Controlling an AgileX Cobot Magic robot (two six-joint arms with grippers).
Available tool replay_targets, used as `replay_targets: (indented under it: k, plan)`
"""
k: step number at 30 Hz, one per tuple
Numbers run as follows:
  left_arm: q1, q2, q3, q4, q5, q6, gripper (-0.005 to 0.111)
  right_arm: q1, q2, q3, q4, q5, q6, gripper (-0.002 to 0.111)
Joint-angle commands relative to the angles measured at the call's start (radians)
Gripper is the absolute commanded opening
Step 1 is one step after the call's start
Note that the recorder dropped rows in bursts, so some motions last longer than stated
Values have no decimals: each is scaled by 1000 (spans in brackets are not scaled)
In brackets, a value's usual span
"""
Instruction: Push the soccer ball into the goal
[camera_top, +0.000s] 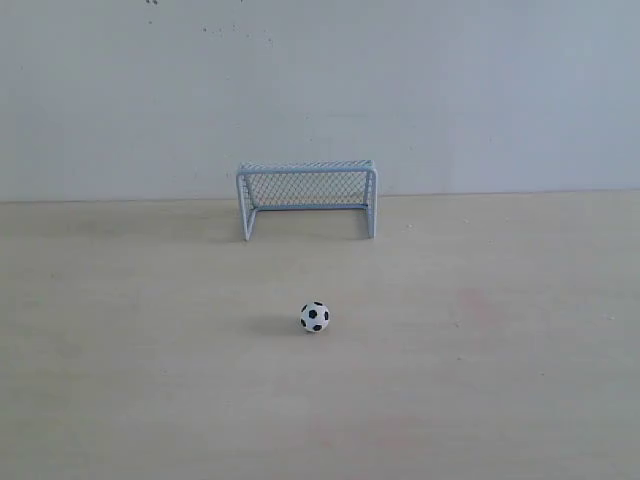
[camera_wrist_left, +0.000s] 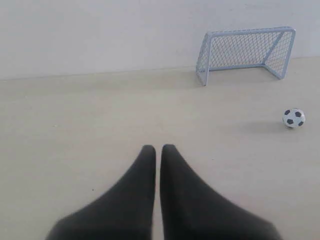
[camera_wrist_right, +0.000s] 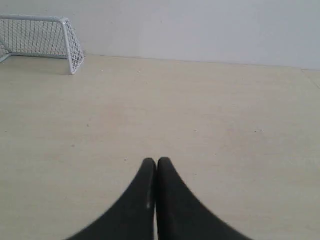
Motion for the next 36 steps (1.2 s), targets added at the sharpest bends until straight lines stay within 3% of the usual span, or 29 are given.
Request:
replay_targets:
  k: [1, 11, 13, 19, 25, 30, 36]
  plan:
    - [3, -2, 4, 2, 0, 4, 4, -3, -5, 0, -3, -65, 15, 0]
    - [3, -2, 4, 2, 0, 4, 4, -3, -5, 0, 36, -712, 94, 0]
    - [3, -2, 4, 2, 0, 4, 4, -3, -5, 0, 78, -855, 203, 0]
    - [3, -2, 4, 2, 0, 4, 4, -3, 8, -304, -79, -589, 343, 0]
    - [3, -2, 4, 2, 0, 4, 4, -3, 194, -575, -167, -325, 531, 0]
    - [3, -2, 4, 2, 0, 4, 4, -3, 374, -742, -154, -144, 520, 0]
    - [3, -2, 4, 2, 0, 4, 4, -3, 597, -859, -63, -2, 300, 0]
